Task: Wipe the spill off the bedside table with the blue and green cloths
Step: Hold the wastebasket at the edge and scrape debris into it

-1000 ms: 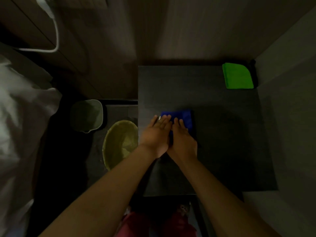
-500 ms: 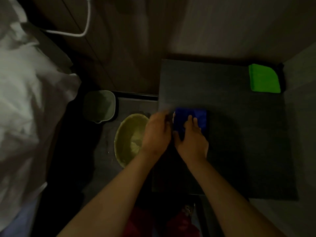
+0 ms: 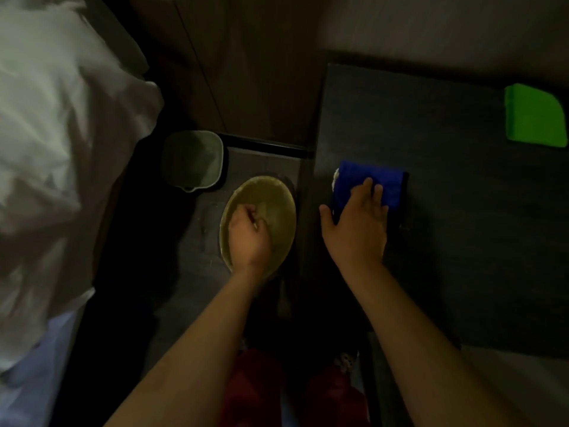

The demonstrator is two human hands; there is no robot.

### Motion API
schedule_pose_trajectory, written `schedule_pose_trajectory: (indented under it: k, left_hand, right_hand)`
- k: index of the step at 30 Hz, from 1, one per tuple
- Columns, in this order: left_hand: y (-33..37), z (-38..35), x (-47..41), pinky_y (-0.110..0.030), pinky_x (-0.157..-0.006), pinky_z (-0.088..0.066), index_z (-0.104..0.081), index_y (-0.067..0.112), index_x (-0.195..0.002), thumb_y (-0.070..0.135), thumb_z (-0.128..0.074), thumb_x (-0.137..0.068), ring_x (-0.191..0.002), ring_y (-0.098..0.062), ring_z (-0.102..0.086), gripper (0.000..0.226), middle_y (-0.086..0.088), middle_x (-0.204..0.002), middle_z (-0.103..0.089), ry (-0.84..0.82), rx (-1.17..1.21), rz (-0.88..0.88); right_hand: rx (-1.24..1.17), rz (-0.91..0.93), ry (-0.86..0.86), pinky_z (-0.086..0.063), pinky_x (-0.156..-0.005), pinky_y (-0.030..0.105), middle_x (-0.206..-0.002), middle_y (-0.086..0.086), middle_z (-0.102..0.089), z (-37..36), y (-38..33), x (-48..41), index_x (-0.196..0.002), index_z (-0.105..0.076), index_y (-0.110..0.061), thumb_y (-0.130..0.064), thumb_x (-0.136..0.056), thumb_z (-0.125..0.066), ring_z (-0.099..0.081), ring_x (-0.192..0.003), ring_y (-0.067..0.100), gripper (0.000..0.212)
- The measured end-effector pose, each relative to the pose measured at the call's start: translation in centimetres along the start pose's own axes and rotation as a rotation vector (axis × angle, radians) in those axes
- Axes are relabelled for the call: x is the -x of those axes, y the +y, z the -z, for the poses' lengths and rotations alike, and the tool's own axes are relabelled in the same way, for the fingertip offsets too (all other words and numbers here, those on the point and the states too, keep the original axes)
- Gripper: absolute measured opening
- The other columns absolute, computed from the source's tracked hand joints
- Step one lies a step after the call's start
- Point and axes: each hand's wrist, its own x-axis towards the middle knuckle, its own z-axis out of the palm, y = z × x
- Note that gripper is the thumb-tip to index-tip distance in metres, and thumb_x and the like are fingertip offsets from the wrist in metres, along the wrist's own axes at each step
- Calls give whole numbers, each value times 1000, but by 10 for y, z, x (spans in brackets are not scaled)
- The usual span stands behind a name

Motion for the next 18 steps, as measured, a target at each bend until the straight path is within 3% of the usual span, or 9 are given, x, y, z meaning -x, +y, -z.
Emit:
schedule_pose_trajectory:
  k: [4, 6, 8, 9, 12, 13, 15, 16, 18]
  left_hand:
    - [-39, -18, -1, -30, -79, -40, -57, 3, -105, 14, -45, -93, -101, -34, -58, 20, -18, -107, -62, -16, 18, 281]
    - [-68, -28, -2, -36, -93, -44, -57, -2, -114, 15, -43, -94, -111, -39, -56, 30, -25, -118, -60, -43, 55, 544]
    - [-96, -39, 0, -43, -100, -45, -50, -4, -127, 14, -42, -95, -119, -39, -53, 37, -27, -130, -54, -113, 236, 806]
    - [-107, -45, 3, -42, -95, -49, -45, -3, -132, 15, -42, -97, -118, -37, -53, 40, -26, -134, -52, -148, 349, 902]
    - [-126, -62, 14, -29, -53, -48, -37, -1, -138, 17, -38, -100, -93, -32, -51, 42, -15, -123, -51, -232, 562, 1012]
    - [-128, -66, 17, -28, -54, -46, -39, 1, -136, 17, -36, -100, -90, -31, -50, 40, -15, -116, -52, -244, 623, 1016]
    - [-131, -74, 19, -31, -75, -48, -40, 10, -133, 23, -31, -102, -98, -34, -55, 35, -19, -111, -56, -258, 730, 1020]
    - [-133, -77, 18, -35, -87, -46, -38, 9, -136, 25, -27, -103, -110, -35, -54, 39, -20, -119, -55, -248, 765, 1020]
    - [-140, -83, 11, -39, -96, -42, -36, 6, -140, 29, -25, -103, -124, -33, -47, 45, -20, -140, -46, -217, 808, 1035]
  right_hand:
    - [18, 33, 11, -11, -117, 54, -157, 17, -15, 0, -3, -4, -142, -25, -19, -48, -90, -49, -7, -146, 34, 64]
    - [16, 35, 33, -15, -117, 54, -156, 16, -20, 2, 0, -5, -142, -25, -18, -47, -91, -48, -12, -145, 33, 63]
    - [-3, 35, 53, -19, -117, 53, -155, 14, -24, 2, 2, -5, -142, -27, -15, -45, -91, -48, -15, -145, 31, 63]
    - [-9, 37, 58, -19, -117, 52, -155, 14, -24, 2, 4, -4, -142, -27, -13, -45, -92, -48, -15, -145, 30, 63]
    - [-6, 56, 64, -16, -118, 49, -157, 11, -20, -3, 9, -2, -143, -27, -12, -46, -92, -46, -12, -146, 27, 64]
    - [-7, 65, 68, -14, -119, 48, -157, 11, -20, -4, 11, -1, -143, -27, -12, -45, -92, -45, -11, -146, 26, 63]
    - [-24, 78, 80, -13, -119, 47, -158, 10, -19, -7, 14, -1, -143, -28, -13, -45, -92, -46, -10, -147, 24, 62]
    - [-33, 83, 87, -12, -119, 46, -158, 9, -19, -7, 15, -1, -142, -29, -13, -46, -92, -46, -10, -147, 24, 62]
    - [-45, 90, 102, -13, -119, 46, -157, 10, -21, -8, 15, -1, -142, -30, -12, -47, -92, -45, -11, -146, 24, 63]
